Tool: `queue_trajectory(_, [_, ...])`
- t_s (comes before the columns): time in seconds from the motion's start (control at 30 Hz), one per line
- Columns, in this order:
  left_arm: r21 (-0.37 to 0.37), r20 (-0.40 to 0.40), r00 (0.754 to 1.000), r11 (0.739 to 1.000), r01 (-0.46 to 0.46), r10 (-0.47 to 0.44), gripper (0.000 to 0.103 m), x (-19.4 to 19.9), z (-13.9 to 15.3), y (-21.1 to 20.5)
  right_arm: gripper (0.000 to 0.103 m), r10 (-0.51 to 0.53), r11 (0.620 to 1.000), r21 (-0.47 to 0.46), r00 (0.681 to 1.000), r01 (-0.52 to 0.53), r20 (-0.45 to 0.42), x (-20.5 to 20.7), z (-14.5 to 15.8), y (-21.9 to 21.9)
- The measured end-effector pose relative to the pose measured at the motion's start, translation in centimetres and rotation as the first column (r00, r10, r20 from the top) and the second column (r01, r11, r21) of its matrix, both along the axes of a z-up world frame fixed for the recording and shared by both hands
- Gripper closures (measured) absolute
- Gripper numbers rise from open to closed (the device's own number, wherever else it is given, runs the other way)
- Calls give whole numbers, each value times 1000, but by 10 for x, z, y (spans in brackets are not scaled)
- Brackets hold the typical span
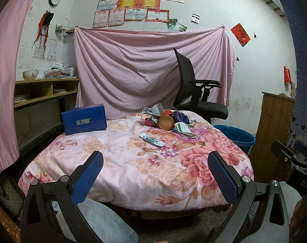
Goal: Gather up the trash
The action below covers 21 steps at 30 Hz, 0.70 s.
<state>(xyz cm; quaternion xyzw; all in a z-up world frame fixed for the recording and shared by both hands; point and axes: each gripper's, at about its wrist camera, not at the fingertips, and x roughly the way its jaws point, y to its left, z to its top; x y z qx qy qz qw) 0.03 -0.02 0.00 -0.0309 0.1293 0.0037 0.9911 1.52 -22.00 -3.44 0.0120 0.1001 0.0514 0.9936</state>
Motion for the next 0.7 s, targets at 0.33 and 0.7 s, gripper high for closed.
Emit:
queue_trajectory(0.33, [0,-1,1000,1000,0,0,2,0,0,0,0,0,1000,1,1000,0,-1,0,-1,0])
queue_trajectory(0.7, [0,-3,1000,1000,0,0,2,0,0,0,0,1,1000,3,1000,-1,-3,1,-2,-1])
